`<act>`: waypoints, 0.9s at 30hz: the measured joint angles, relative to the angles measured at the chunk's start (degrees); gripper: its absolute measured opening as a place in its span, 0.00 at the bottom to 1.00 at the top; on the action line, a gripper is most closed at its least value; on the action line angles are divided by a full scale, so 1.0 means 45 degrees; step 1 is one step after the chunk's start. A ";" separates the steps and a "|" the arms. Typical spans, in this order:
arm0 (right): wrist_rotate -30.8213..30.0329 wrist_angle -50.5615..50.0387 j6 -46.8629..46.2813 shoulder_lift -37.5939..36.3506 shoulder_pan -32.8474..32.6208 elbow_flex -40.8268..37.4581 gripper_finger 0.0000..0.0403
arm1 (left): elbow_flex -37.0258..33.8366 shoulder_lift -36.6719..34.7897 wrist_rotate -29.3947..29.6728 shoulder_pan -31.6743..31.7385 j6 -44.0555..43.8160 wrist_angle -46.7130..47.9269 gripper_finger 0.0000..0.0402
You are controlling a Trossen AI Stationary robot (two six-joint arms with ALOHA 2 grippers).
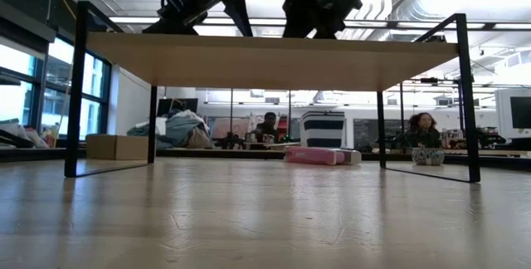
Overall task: Shelf spices
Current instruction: Remove the orange seasoning can from the shelf
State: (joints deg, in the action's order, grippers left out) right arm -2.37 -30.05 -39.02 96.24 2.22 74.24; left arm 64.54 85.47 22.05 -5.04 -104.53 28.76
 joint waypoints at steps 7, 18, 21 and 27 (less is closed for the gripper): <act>0.0023 0.0115 -0.0228 0.0059 -0.0021 0.0000 0.40 | -0.0002 0.0010 0.0010 0.0000 0.0128 -0.0006 0.70; -0.0187 -0.0443 0.0407 -0.0383 -0.0006 0.0129 0.40 | -0.0031 -0.0007 -0.0218 -0.0027 0.1219 -0.0452 0.70; -0.0776 -0.1143 0.1016 -0.0856 0.0067 0.0377 0.40 | -0.0029 -0.0102 -0.0214 -0.0049 0.1272 -0.0014 0.70; -0.1363 -0.2545 0.1783 -0.0907 0.0059 0.0405 0.37 | -0.0002 -0.0089 0.0165 -0.0063 0.1385 0.0551 0.70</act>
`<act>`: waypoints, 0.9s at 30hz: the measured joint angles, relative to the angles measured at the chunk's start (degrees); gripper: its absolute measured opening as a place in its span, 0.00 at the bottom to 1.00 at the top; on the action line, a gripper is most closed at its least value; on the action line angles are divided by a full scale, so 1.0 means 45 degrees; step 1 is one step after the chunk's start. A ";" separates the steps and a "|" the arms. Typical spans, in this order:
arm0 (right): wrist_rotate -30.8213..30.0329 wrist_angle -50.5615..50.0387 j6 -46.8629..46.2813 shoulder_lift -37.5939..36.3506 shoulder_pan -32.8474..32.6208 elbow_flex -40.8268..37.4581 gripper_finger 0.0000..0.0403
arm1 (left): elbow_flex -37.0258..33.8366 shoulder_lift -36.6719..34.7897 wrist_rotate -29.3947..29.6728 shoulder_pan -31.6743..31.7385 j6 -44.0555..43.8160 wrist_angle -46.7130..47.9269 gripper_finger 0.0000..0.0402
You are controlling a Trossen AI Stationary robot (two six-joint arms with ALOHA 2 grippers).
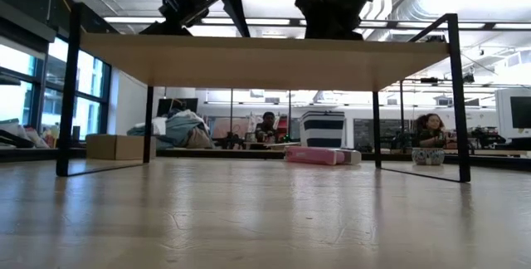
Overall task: Shelf spices
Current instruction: Remove the orange seasoning can from the shelf
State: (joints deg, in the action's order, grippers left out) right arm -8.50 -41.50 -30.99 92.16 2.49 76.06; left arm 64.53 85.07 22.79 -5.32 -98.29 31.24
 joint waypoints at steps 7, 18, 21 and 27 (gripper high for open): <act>-0.0070 0.0118 -0.0003 0.0321 -0.0168 0.0012 0.36 | -0.0029 0.0188 0.0533 0.0019 -0.0226 -0.0821 0.70; -0.0442 0.0427 -0.0062 0.0771 -0.0196 0.0086 0.36 | -0.0044 0.0269 0.0685 0.0047 -0.0367 -0.1272 0.70; -0.0454 0.0945 -0.0069 0.1066 -0.0243 0.0090 0.36 | -0.0038 0.0452 0.0770 0.0049 -0.0352 -0.1482 0.70; -0.0420 0.1127 -0.0246 0.1142 -0.0326 0.0086 0.36 | 0.0000 0.0714 0.0906 0.0000 -0.0441 -0.1826 0.70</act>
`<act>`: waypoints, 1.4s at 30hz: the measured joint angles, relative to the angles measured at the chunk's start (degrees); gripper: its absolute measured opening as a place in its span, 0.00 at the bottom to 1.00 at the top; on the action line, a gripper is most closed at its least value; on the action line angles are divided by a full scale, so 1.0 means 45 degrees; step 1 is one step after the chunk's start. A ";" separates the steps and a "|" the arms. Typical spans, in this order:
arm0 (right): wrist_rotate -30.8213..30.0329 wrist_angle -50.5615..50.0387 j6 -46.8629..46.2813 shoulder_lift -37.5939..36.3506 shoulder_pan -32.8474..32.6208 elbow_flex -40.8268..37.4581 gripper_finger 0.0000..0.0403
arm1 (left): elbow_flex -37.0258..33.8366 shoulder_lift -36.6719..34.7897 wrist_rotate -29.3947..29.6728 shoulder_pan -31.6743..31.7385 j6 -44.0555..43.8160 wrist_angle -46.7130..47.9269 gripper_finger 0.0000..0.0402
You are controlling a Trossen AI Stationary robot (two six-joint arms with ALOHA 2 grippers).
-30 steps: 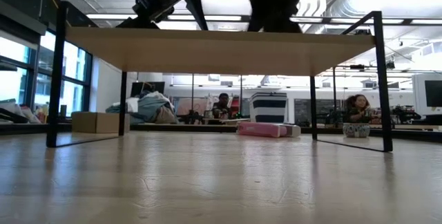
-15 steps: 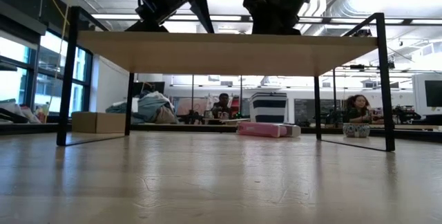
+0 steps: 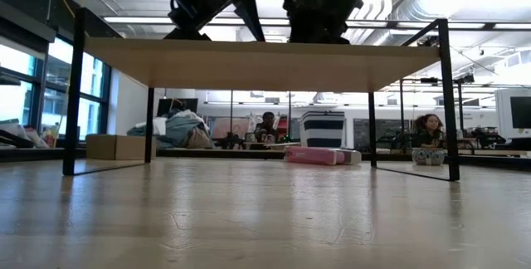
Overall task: Shelf spices
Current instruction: Remove the orange seasoning can from the shelf
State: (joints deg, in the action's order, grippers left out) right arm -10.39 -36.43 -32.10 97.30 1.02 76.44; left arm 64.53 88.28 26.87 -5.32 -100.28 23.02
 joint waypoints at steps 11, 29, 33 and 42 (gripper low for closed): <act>0.1617 0.0806 0.1592 -0.0144 -0.0021 -0.0058 0.36 | -0.0044 0.0021 0.0047 0.0010 0.0850 -0.1149 0.70; 0.1615 0.0236 0.2532 -0.0612 0.0172 -0.0078 0.36 | -0.0034 0.0007 -0.1884 0.0010 0.2345 -0.1678 0.36; 0.0988 -0.0470 0.3129 -0.1288 0.0460 -0.0078 0.36 | -0.0034 -0.0014 -0.2122 0.0000 0.2605 -0.1836 0.07; 0.0650 -0.1039 0.3905 -0.3502 0.1339 -0.0078 0.36 | -0.0029 -0.1297 -0.1118 0.0364 0.4274 -0.2462 0.02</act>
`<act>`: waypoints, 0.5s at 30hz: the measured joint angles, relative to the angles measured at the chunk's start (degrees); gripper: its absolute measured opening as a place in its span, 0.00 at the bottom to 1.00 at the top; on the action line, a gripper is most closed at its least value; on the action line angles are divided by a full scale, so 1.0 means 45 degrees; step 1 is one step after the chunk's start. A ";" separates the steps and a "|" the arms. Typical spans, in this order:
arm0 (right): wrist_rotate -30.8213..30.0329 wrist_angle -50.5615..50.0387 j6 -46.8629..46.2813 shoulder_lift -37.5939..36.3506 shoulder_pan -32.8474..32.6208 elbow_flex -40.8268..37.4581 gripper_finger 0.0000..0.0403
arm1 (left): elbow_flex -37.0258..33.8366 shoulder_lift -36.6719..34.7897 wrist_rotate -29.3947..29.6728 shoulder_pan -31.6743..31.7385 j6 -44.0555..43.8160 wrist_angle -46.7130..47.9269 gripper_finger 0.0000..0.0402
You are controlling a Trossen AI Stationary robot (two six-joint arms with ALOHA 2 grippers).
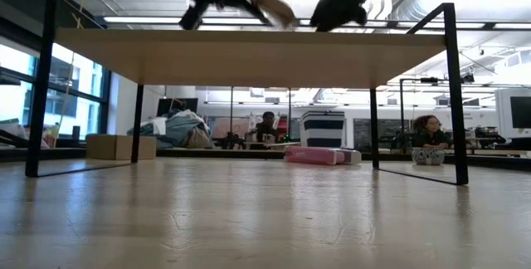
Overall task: Shelf spices
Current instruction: Remove the orange seasoning can from the shelf
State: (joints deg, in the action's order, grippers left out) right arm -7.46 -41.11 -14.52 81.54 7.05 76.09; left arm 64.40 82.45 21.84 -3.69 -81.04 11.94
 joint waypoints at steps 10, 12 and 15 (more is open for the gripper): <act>0.1727 0.0449 0.0152 -0.1511 -0.0764 0.0010 0.36 | 0.0091 -0.3654 -0.1132 -0.0797 0.7951 -0.0392 0.01; 0.1857 0.0602 0.0271 -0.1453 -0.1108 0.0015 0.36 | 0.0300 -0.3881 -0.1549 -0.1661 0.7971 0.0354 0.01; 0.1889 0.0623 0.0340 -0.1147 -0.1469 0.0019 0.36 | 0.0729 -0.3738 -0.1574 -0.3114 0.7506 0.1860 0.00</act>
State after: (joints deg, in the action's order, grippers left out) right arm 1.04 -38.30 -12.99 76.37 0.44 76.18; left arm 67.68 65.63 14.76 -17.70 -47.27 20.31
